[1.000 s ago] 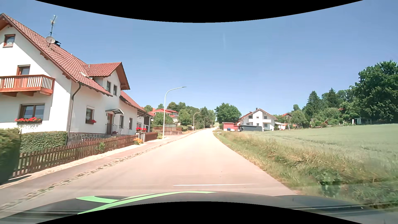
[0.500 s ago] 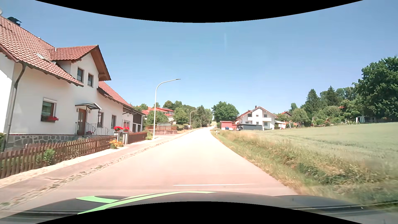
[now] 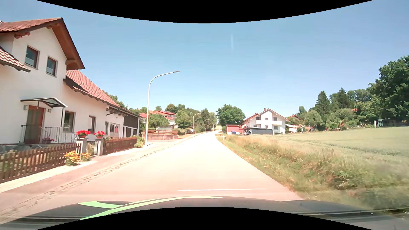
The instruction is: Follow the waypoints while adhering to traffic rules and regulations
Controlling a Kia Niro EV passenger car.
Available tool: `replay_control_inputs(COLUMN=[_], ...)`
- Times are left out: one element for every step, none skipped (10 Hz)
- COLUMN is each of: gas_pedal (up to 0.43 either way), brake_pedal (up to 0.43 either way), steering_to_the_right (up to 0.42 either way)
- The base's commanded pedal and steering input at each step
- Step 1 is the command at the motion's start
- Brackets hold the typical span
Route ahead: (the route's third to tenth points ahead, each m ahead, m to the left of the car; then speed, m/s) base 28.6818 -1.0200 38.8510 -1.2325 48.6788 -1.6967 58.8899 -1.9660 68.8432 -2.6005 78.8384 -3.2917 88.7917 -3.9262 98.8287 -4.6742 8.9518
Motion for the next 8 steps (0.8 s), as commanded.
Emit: replay_control_inputs(gas_pedal=[0.331,0.331,0.331,0.331,0.331,0.331,0.319,0.319], brake_pedal=[0.0,0.0,0.0,0.0,0.0,0.0,0.0,0.0], steering_to_the_right=[0.01,0.01,0.01,0.009,0.01,0.009,0.007,0.006])
